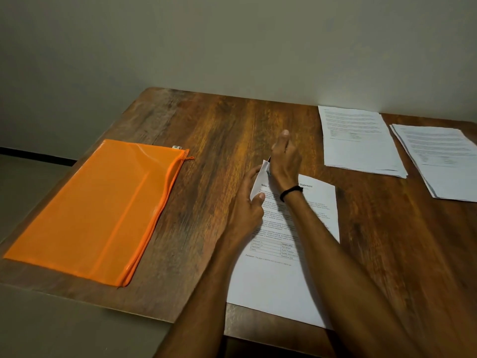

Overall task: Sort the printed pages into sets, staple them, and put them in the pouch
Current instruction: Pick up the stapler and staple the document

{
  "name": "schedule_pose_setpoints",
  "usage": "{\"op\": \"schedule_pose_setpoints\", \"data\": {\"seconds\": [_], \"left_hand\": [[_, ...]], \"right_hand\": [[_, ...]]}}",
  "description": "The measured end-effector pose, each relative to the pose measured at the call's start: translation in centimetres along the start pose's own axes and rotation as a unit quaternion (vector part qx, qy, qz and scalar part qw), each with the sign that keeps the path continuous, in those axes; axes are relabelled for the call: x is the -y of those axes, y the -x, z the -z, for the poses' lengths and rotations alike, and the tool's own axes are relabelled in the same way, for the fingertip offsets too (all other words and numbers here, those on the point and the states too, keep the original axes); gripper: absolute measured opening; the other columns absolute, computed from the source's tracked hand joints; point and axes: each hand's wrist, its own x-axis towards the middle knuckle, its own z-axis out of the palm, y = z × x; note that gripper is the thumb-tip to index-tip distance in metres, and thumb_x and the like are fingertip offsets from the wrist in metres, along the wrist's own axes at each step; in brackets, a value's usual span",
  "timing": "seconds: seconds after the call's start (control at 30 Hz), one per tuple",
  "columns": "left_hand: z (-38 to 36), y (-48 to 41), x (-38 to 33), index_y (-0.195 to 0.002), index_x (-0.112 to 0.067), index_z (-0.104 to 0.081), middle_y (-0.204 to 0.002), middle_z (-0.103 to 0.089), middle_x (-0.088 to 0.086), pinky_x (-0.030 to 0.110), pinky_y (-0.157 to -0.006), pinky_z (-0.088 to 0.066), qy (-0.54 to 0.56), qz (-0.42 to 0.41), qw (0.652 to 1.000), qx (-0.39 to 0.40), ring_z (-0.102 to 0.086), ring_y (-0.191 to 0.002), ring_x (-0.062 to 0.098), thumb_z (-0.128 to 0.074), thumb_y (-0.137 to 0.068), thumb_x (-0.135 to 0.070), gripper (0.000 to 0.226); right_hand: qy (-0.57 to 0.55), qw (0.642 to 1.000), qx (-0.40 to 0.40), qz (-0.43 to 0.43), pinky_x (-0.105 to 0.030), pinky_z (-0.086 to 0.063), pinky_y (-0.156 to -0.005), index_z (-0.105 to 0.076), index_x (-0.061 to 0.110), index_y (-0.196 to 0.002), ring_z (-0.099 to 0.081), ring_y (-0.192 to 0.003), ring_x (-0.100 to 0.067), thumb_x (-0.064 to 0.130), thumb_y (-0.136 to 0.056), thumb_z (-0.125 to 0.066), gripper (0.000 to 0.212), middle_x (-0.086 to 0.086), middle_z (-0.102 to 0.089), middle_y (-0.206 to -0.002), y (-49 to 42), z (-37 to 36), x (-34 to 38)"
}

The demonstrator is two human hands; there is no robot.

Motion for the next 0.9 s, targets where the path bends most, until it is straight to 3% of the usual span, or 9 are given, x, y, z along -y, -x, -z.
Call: {"op": "schedule_pose_setpoints", "data": {"seconds": [0.07, 0.13, 0.3, 0.47, 0.6, 0.73, 0.77, 0.9], "left_hand": [[0.0, -0.1, 0.1, -0.142, -0.037, -0.043, -0.134, -0.055, -0.002, 0.057, -0.080, -0.055, 0.007, 0.008, 1.000, 0.003, -0.064, -0.101, 0.021, -0.051, -0.095, 0.000, 0.060], [0.0, -0.1, 0.1, -0.141, -0.039, -0.043, -0.132, -0.056, -0.004, 0.056, -0.080, -0.056, 0.004, 0.007, 1.000, 0.005, -0.064, -0.099, 0.018, -0.051, -0.095, 0.000, 0.060], [0.0, -0.2, 0.2, -0.143, -0.038, -0.042, -0.136, -0.054, -0.006, 0.059, -0.088, -0.054, 0.000, 0.005, 1.000, 0.006, -0.060, -0.114, 0.021, -0.051, -0.094, -0.003, 0.061], [0.0, -0.1, 0.1, -0.140, -0.041, -0.043, -0.136, -0.052, -0.020, 0.052, -0.098, -0.051, 0.001, 0.005, 1.000, 0.010, -0.054, -0.125, 0.013, -0.051, -0.094, -0.002, 0.062], [0.0, -0.3, 0.3, -0.142, -0.038, -0.042, -0.130, -0.047, -0.040, 0.031, -0.098, -0.050, -0.013, 0.005, 1.000, 0.011, -0.051, -0.119, -0.008, -0.051, -0.093, 0.003, 0.064], [0.0, -0.1, -0.2, -0.141, -0.034, -0.042, -0.126, -0.046, -0.047, 0.007, -0.096, -0.037, -0.015, -0.017, 1.000, 0.008, -0.045, -0.124, -0.015, -0.050, -0.092, 0.008, 0.064], [0.1, 0.0, -0.2, -0.140, -0.033, -0.042, -0.126, -0.048, -0.046, 0.007, -0.095, -0.039, -0.013, -0.019, 1.000, 0.009, -0.047, -0.122, -0.014, -0.050, -0.093, 0.006, 0.061], [0.1, -0.1, 0.1, -0.143, -0.032, -0.043, -0.132, -0.057, -0.015, 0.036, -0.093, -0.053, 0.014, 0.001, 1.000, 0.001, -0.058, -0.114, 0.002, -0.050, -0.095, 0.001, 0.059]], "right_hand": [[0.004, 1.000, 0.002, 0.000, -0.018, -0.030, -0.052, -0.048, 0.017, -0.067, -0.038, -0.051, -0.005, 0.041, -0.109, -0.027, 0.053, 0.004, -0.043, -0.058, -0.2, 0.0, -0.1], [0.011, 1.000, 0.003, 0.000, -0.016, -0.029, -0.051, -0.049, 0.016, -0.067, -0.038, -0.051, -0.004, 0.041, -0.109, -0.028, 0.053, 0.005, -0.043, -0.058, -0.2, 0.0, -0.2], [0.020, 1.000, 0.004, 0.005, -0.017, -0.030, -0.052, -0.049, 0.015, -0.068, -0.039, -0.051, -0.004, 0.044, -0.108, -0.027, 0.054, 0.003, -0.043, -0.059, -0.2, -0.2, -0.4], [0.007, 1.000, 0.003, -0.002, -0.020, -0.031, -0.051, -0.043, 0.021, -0.061, -0.038, -0.050, -0.006, 0.046, -0.107, -0.027, 0.056, 0.004, -0.042, -0.056, 0.2, -0.2, -0.3], [0.000, 1.000, 0.003, -0.011, -0.021, -0.033, -0.050, -0.042, 0.023, -0.059, -0.040, -0.049, -0.005, 0.045, -0.108, -0.026, 0.056, 0.005, -0.042, -0.055, 0.4, -0.2, 0.1], [-0.025, 0.999, -0.018, -0.013, -0.022, -0.034, -0.050, -0.041, 0.024, -0.057, -0.040, -0.048, -0.005, 0.046, -0.107, -0.029, 0.056, 0.006, -0.043, -0.053, 0.9, -0.2, 0.3], [-0.032, 0.999, -0.022, -0.011, -0.022, -0.035, -0.051, -0.042, 0.024, -0.058, -0.041, -0.048, -0.005, 0.047, -0.107, -0.029, 0.056, 0.006, -0.043, -0.053, 1.0, -0.2, 0.3], [-0.057, 0.998, -0.004, -0.020, -0.020, -0.038, -0.050, -0.048, 0.018, -0.063, -0.044, -0.050, -0.006, 0.045, -0.108, -0.026, 0.057, 0.003, -0.047, -0.057, 0.9, 0.7, 0.9]]}}
